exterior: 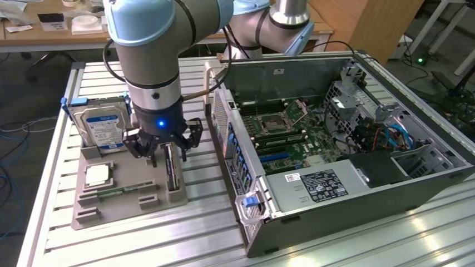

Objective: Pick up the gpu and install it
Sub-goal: 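Pick up the gpu and move the gpu toward the slot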

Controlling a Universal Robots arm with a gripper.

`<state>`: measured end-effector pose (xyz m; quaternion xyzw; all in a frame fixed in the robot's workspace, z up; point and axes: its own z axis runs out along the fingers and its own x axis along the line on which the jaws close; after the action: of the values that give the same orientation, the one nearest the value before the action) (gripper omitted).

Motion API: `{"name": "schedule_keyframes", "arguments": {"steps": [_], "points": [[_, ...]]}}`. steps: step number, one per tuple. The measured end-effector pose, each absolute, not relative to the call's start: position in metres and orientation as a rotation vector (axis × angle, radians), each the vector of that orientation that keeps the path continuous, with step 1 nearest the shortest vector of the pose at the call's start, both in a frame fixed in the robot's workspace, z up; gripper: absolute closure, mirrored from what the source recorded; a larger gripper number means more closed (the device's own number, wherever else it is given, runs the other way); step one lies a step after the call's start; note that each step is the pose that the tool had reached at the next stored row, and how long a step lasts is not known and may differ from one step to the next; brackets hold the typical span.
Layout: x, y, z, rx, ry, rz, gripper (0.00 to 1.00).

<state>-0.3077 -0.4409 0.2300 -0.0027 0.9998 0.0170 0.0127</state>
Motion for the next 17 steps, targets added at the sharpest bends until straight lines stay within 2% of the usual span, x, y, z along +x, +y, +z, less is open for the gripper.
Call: {"name": "schedule_keyframes", "arguments": {"steps": [17], "points": [[-0.3077, -0.4372, 0.2266, -0.008, 3.116, 0.053, 0.35]]}}
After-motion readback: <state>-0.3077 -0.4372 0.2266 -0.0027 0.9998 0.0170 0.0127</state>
